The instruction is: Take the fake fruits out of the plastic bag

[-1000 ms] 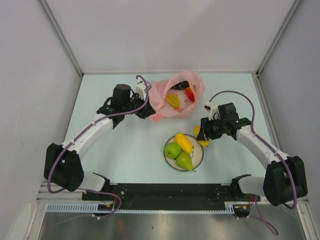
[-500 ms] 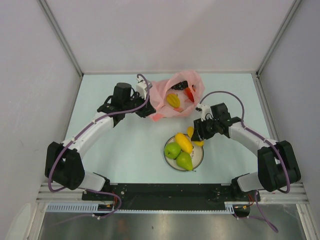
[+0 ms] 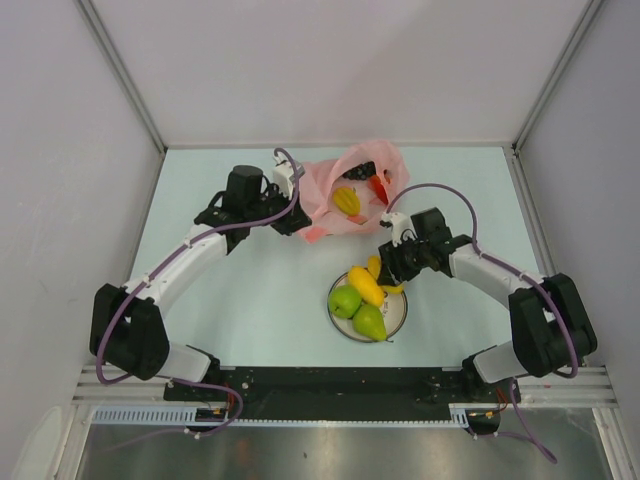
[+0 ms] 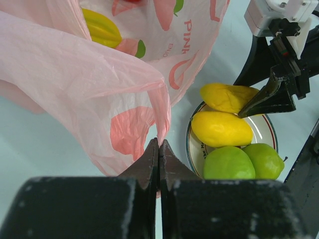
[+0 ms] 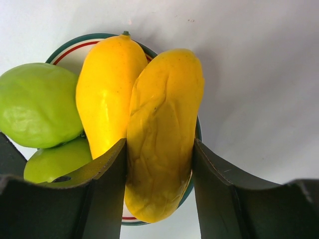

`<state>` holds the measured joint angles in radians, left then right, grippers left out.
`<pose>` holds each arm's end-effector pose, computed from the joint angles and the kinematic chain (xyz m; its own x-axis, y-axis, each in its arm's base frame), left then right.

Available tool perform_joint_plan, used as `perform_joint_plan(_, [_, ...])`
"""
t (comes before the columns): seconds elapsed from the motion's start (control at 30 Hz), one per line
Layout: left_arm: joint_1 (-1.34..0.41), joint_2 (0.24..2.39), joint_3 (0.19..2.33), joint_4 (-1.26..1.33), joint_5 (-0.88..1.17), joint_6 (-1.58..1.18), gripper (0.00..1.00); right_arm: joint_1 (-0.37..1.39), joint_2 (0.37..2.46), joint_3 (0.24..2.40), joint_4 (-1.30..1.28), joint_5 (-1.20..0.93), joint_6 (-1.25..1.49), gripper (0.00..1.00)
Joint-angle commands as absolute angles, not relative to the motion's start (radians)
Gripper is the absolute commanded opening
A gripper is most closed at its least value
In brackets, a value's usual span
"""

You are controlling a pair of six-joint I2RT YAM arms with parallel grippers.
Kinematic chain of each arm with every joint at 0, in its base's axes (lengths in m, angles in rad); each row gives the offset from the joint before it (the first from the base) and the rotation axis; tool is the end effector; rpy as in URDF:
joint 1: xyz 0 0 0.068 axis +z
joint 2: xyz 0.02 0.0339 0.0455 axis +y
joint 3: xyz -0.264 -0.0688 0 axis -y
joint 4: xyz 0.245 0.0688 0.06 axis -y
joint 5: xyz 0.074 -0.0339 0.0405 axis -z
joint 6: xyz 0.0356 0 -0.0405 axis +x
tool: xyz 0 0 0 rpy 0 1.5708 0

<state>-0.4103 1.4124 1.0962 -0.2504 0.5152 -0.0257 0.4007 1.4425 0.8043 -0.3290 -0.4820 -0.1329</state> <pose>0.2850 -0.1431 0.2987 -0.5108 0.1978 -0.8367 0.7154 0.6374 -0.2861 0.2501 0.1239 0.1907 -0.6735 -0.4128 -0.6132 -0.6832 0.6644 0.3031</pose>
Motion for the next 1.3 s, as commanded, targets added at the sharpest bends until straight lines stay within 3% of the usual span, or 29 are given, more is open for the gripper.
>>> perform_joint_plan(0.0, [-0.417,1.385,1.108,-0.236,0.514,-0.012,0.00,0.408,1.453,0.804,-0.285,-0.469,-0.153,0.18])
perform_joint_plan(0.13, [-0.416,1.385,1.111,-0.233,0.514,-0.014,0.00,0.417,1.463,0.804,-0.267,-0.485,-0.149,0.21])
perform_joint_plan(0.43, [-0.419,1.390,1.111,-0.236,0.515,-0.014,0.00,0.431,1.477,0.804,-0.253,-0.511,-0.130,0.56])
perform_joint_plan(0.7, [-0.419,1.396,1.112,-0.233,0.515,-0.014,0.00,0.433,1.483,0.802,-0.236,-0.526,-0.103,0.74])
perform_joint_plan(1.07, [-0.419,1.397,1.112,-0.230,0.518,-0.012,0.00,0.410,1.476,0.834,-0.256,-0.581,-0.098,0.80])
perform_joint_plan(1.27, [-0.417,1.394,1.118,-0.239,0.517,-0.002,0.00,0.350,1.414,1.044,-0.371,-0.673,-0.136,0.83])
